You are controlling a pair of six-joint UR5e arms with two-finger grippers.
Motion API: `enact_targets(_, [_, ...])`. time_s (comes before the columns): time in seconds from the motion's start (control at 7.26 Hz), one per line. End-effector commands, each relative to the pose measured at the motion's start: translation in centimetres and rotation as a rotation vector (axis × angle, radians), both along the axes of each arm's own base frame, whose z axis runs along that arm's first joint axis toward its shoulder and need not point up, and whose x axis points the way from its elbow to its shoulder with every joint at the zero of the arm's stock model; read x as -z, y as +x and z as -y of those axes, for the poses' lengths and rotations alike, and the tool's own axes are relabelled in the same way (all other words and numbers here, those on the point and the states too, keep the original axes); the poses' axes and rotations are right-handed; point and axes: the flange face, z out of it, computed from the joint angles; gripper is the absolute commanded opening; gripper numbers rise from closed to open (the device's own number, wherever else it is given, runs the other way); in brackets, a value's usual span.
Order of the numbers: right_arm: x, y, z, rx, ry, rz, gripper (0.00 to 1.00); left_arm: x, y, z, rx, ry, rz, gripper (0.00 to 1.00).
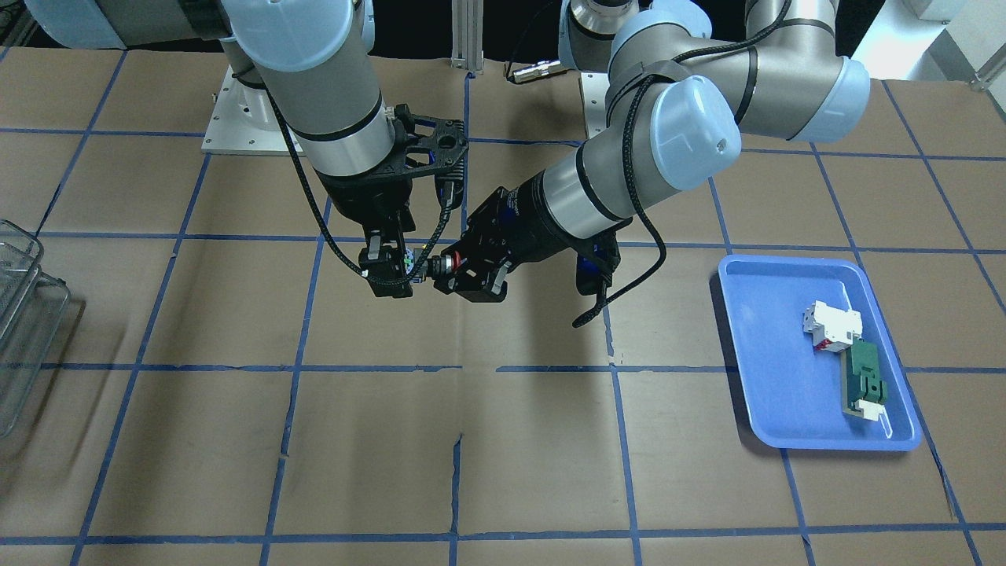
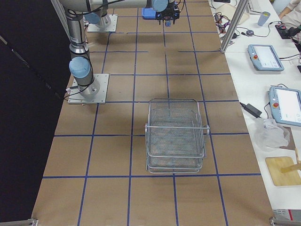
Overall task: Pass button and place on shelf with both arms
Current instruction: 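Close the right gripper on the button's base below the left gripper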
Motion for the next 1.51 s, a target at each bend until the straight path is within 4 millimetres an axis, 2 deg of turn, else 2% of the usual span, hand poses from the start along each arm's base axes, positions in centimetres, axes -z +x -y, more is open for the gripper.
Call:
enact_targets(0.0, [0.1,0.0,0.1,-0.005,-0.004,0.000,0.65,0.0,0.0,0.0,0.000,-0.001,0.002,0.00])
enact_targets(0.14, [0.0,0.0,0.1,-0.005,-0.005,0.002,0.36,0.0,0.0,0.0,0.000,-0.001,0.002,0.00])
enact_targets(0.28, [-0.1,0.0,0.0,-0.009,-0.008,0.001,0.24,-0.1,0.0,0.0,0.000,-0.002,0.002,0.00])
enact_targets(0.41, [-0.2,0.0,0.1,-0.012,-0.012,-0.003,0.06,-0.2,0.0,-0.1,0.001,-0.004,0.000,0.00])
enact_targets(0.55, [-0.3,-0.1,0.0,-0.011,-0.014,-0.004,0.00,-0.4,0.0,-0.1,0.000,-0.006,-0.005,0.00])
enact_targets(0.69, [-0.2,0.0,0.1,-0.011,-0.012,-0.003,0.00,-0.7,0.0,-0.1,-0.003,-0.011,0.002,0.36])
enact_targets(0.83, [-0.5,0.0,0.0,-0.012,-0.018,0.000,0.00,-1.0,0.1,-0.3,-0.003,-0.017,0.002,0.40])
enact_targets(0.96, [-0.4,0.0,0.1,-0.012,-0.018,0.001,0.00,-1.4,0.2,-0.4,-0.004,-0.024,0.003,0.90])
enact_targets(1.1, [-0.5,0.0,0.0,-0.013,-0.016,0.006,0.00,-1.6,0.3,-0.4,-0.009,-0.025,0.002,1.00])
enact_targets(1.38, [-0.5,0.0,0.0,-0.013,-0.016,0.006,0.00,-2.7,0.5,-0.7,-0.014,-0.044,0.000,1.00])
